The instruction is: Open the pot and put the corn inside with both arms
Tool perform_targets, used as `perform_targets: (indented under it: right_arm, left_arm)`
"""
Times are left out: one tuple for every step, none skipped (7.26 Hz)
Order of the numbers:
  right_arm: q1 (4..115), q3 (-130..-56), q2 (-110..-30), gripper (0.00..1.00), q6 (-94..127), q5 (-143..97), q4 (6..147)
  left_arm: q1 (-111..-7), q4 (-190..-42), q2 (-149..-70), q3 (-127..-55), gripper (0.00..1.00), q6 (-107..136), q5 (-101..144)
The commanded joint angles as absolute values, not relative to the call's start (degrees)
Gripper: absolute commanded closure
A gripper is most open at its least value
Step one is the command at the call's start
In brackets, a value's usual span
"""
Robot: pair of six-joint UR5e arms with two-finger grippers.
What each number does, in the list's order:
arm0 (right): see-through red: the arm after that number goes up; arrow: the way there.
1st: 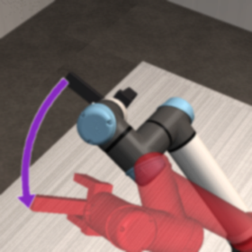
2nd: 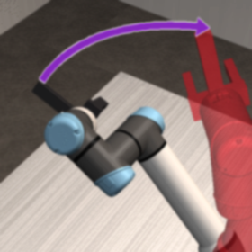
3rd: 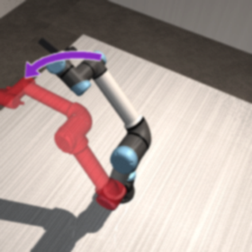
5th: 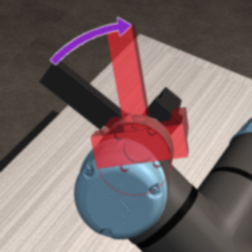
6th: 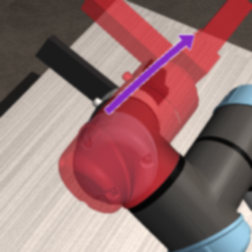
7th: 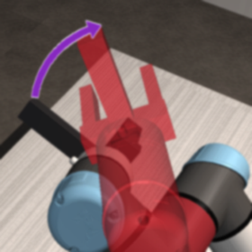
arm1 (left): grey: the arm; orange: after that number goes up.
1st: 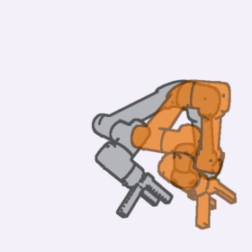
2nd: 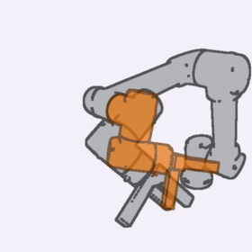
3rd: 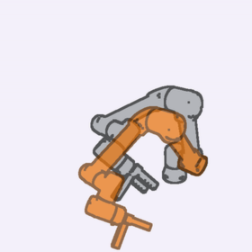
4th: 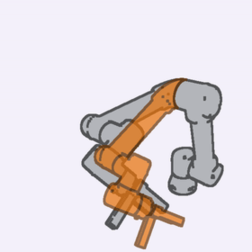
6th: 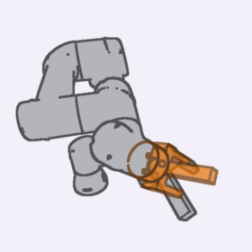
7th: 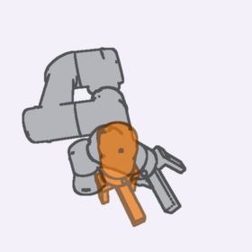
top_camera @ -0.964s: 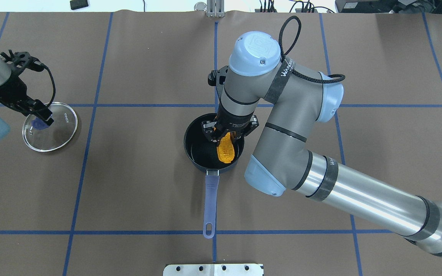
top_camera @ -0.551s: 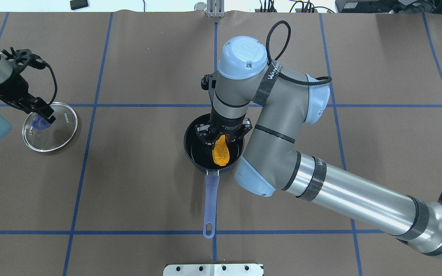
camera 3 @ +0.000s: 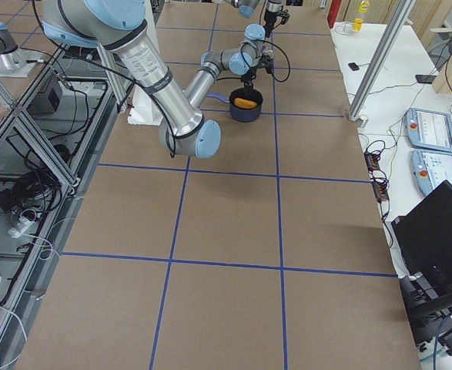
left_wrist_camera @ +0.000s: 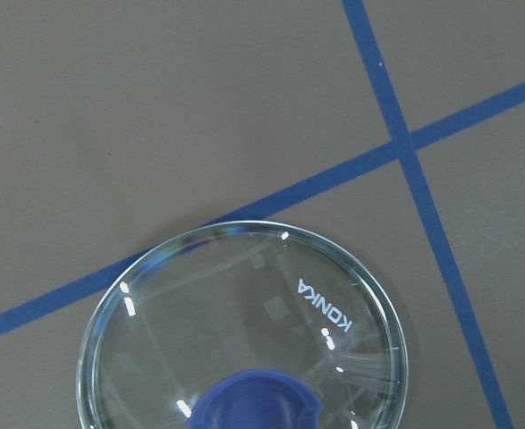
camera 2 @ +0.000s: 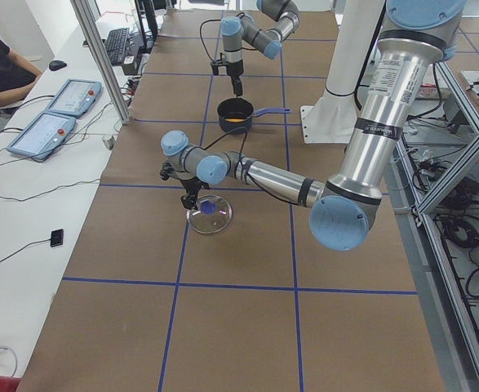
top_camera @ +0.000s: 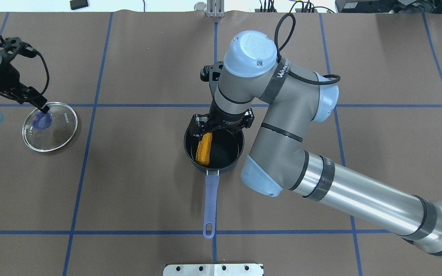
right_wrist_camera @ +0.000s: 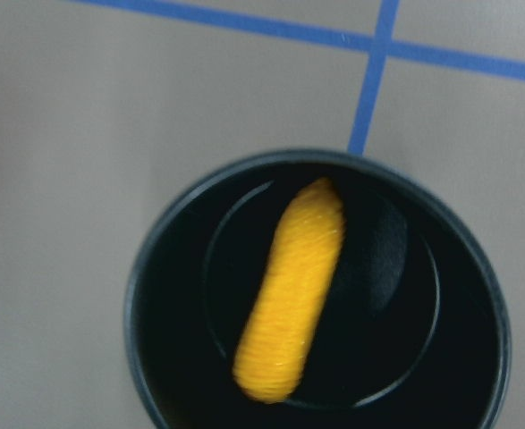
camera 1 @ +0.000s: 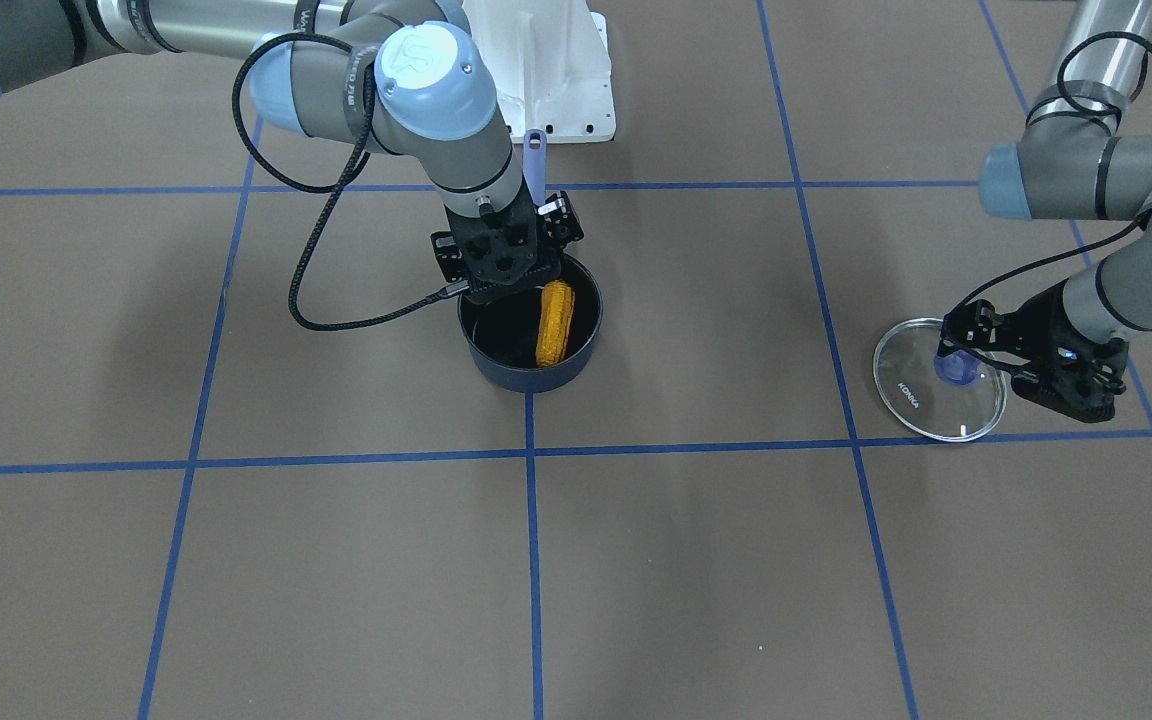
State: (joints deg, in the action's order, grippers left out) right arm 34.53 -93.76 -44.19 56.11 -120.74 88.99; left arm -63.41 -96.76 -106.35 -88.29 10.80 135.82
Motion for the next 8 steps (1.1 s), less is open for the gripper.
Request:
perform_targets:
  right_arm:
    - [39.0,-101.8,-49.9,0.0,57.0,-119.5,87.4]
    - [41.3,-103.0,-53.1,0.0,55.9,-118.7,87.4]
    - [42.9,-103.0,-54.1,0.0,54.2,-118.4,87.5]
    - [45.7,-104.1,-55.7,0.0,53.7,-113.0,89.7]
    - [47.3,-104.9,-57.2,0.0,49.0,-112.7,93.0]
    - [50.2,-105.1,-56.9,0.0,41.7,-113.0,99.8]
    - [53.5,-108.1,-58.1,0.0,40.9,-113.6,104.9]
    - [56.1,-110.6,-60.8,0.0,40.3,-114.8,110.2]
  left_arm:
    - [-68.4,-96.3,-106.2,-88.4,0.03,6.7,135.6]
    - [-71.1,-96.0,-105.8,-87.9,0.03,1.6,135.5]
    - [-73.0,-95.9,-105.4,-87.5,0.02,-0.2,135.6]
    - [-75.0,-95.7,-102.9,-87.4,0.02,-3.4,135.6]
    - [-77.1,-95.6,-101.0,-87.2,0.0,-8.1,135.6]
    - [-78.5,-95.6,-100.5,-87.1,0.0,-9.3,135.6]
    - [-78.8,-95.3,-99.5,-87.1,0.0,-9.3,135.5]
    - [-78.9,-95.2,-98.6,-87.0,0.0,-9.3,135.5]
